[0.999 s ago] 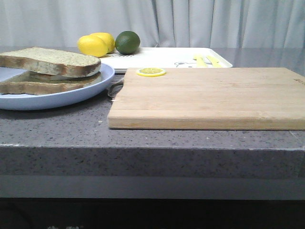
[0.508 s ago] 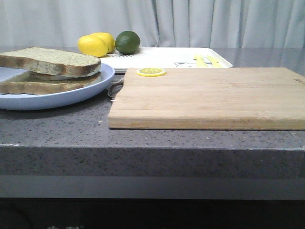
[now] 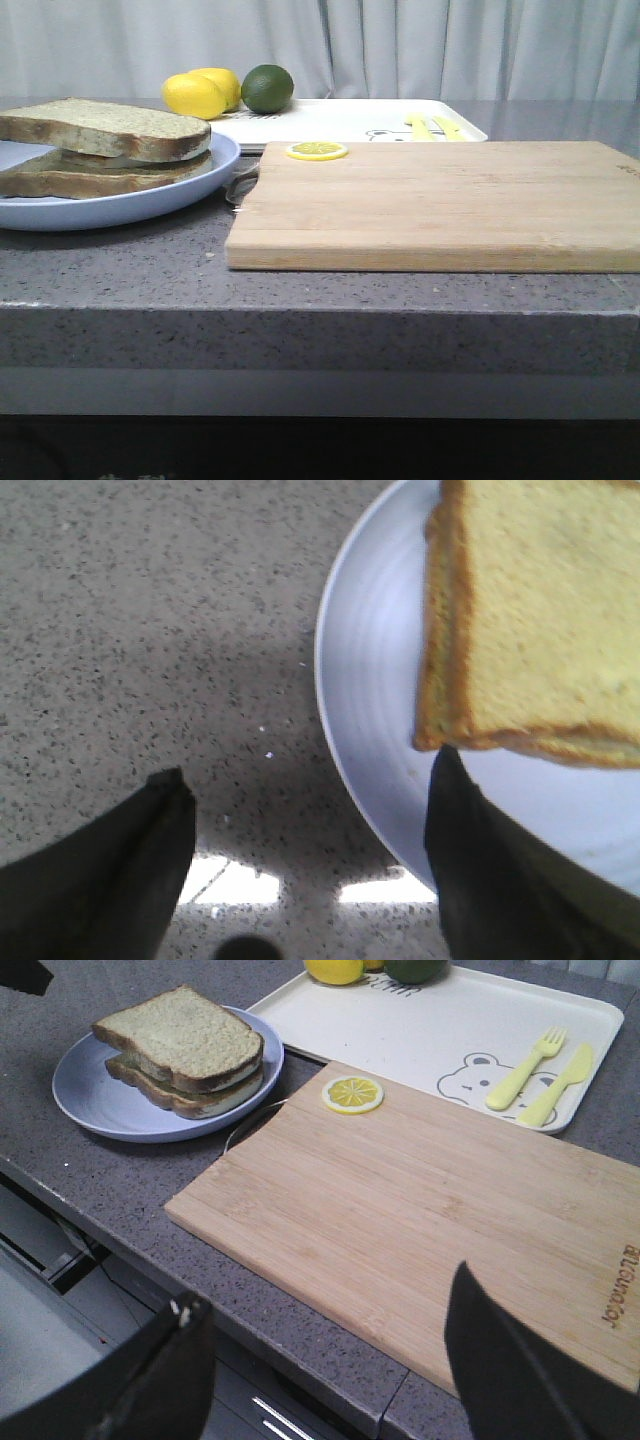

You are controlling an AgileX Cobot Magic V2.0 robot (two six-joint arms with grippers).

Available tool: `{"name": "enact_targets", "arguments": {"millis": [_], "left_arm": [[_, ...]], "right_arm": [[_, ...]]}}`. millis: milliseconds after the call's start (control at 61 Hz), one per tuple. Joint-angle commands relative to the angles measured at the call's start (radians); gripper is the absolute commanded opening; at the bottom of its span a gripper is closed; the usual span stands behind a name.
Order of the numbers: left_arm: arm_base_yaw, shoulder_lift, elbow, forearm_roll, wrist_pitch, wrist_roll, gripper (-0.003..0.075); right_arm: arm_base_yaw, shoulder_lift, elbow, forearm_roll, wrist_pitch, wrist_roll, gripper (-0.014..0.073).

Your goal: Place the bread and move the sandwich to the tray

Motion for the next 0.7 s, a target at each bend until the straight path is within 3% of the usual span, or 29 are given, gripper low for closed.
{"name": "enact_targets", "arguments": {"millis": [0,279,590,688], "left_arm": [[0.054,0.024,-0.06,-0.073,-0.035,0.037,0.0473],[0.173,0.167,-0.073,-0.424,-0.009,0.229,0.0473],[0.175,0.275,-0.073,-0.47,-0.01,0.231,0.0469],[0.175,0.301,-0.073,-0.482,-0.013,0.231,0.043]], "right_arm": [[-0.007,0.003,-0.021,0.011,-0.069,-0.002,0.051],[-0.007,0.003,-0.021,0.011,-0.069,-0.002,0.051],[-0.007,0.003,-0.021,0.011,-0.069,-0.002,0.051],[-0.007,0.003,-0.021,0.011,-0.069,-0.002,0.051]]}}
